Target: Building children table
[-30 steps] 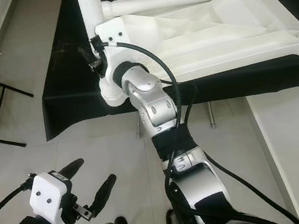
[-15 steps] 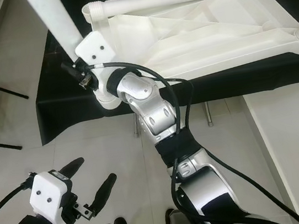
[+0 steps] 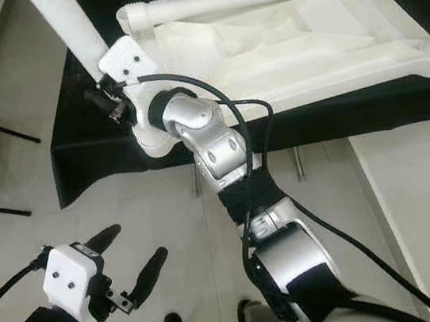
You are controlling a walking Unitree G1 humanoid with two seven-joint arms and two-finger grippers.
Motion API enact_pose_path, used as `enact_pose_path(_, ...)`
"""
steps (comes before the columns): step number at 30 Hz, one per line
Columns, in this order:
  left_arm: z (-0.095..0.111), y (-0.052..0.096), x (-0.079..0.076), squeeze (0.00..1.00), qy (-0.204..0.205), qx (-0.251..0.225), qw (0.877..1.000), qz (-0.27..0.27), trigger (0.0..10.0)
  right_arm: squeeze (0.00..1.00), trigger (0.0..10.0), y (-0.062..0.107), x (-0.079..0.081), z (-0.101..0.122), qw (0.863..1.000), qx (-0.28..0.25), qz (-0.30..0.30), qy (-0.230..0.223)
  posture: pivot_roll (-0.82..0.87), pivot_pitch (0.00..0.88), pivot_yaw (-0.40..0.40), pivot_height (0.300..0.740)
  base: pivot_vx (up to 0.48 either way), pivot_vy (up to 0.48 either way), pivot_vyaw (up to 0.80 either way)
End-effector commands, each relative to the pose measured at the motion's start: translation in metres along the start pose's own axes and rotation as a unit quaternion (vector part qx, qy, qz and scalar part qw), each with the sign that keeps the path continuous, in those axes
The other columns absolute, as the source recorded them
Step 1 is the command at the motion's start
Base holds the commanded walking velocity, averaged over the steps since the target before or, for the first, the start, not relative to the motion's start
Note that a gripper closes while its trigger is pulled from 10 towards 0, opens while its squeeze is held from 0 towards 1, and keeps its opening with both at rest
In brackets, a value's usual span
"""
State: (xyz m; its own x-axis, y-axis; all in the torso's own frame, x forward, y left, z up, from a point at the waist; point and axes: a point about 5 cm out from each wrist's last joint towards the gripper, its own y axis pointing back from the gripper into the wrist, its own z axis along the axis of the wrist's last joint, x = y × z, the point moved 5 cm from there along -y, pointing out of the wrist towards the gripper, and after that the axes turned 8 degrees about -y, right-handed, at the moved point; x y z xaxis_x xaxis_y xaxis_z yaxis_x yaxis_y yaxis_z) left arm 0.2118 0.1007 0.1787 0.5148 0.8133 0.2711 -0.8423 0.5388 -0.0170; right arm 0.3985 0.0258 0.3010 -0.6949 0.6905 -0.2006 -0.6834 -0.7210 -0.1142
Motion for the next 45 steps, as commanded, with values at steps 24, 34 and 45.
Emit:
enact_pose_path(24, -0.008, 0.002, 0.0, 0.0, -0.002, 0.017, 1.0, 0.006, 10.0, 0.0, 10.0, -0.019, -0.005, -0.021, 0.988, -0.022, -0.112, -0.103, 0.1, 0.335, 0.041, 0.74, 0.0, 0.0, 0.0)
enact_pose_path(34, -0.007, 0.002, -0.001, 0.0, 0.0, 0.015, 1.0, 0.011, 10.0, 0.0, 10.0, -0.034, -0.02, 0.022, 0.987, -0.066, -0.13, -0.067, 0.11, 0.333, 0.021, 0.74, 0.0, 0.0, 0.0)
enact_pose_path(45, -0.006, 0.001, 0.001, 0.0, 0.001, 0.013, 1.0, 0.018, 10.0, 0.0, 10.0, -0.03, -0.033, 0.023, 0.984, -0.084, -0.148, -0.062, 0.1, 0.337, 0.017, 0.74, 0.0, 0.0, 0.0)
